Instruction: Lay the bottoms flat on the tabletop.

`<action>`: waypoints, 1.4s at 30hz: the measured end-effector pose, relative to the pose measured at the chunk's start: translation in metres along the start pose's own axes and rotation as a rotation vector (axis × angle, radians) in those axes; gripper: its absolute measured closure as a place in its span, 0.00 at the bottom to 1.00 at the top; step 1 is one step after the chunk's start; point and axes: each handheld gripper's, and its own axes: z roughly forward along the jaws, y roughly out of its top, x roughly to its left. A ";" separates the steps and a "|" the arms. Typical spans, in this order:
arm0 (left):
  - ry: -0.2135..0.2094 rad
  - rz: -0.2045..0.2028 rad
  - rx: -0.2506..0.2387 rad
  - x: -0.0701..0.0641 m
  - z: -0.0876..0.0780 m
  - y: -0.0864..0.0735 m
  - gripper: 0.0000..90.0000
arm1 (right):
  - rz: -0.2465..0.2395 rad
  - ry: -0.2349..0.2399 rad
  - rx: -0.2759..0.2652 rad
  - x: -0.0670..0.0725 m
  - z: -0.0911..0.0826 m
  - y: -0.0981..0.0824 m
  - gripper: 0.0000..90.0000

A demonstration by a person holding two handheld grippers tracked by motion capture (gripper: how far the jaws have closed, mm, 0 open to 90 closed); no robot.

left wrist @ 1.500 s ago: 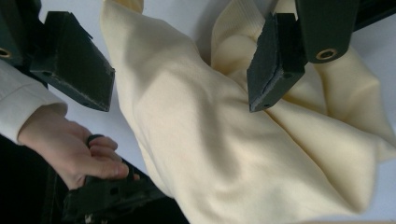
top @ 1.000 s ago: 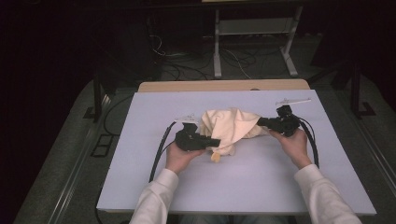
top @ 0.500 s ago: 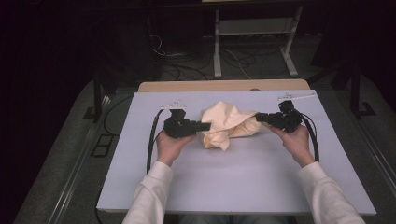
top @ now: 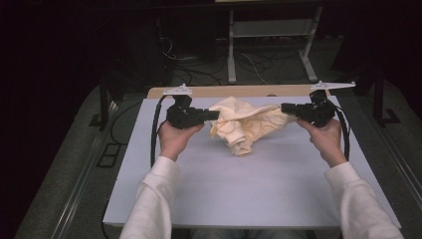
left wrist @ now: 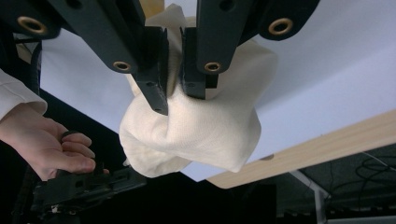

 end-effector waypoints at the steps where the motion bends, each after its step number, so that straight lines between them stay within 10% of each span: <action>1: 0.006 0.005 -0.002 -0.001 -0.001 0.003 0.91 | -0.002 -0.003 -0.005 0.000 -0.003 0.002 0.97; 20: 0.049 0.002 0.005 0.003 -0.023 0.015 0.91 | -0.005 -0.033 -0.035 -0.005 -0.033 0.010 0.97; 42: 0.065 0.037 0.068 -0.005 -0.016 0.033 0.91 | 0.046 0.047 0.142 0.003 0.015 -0.051 0.96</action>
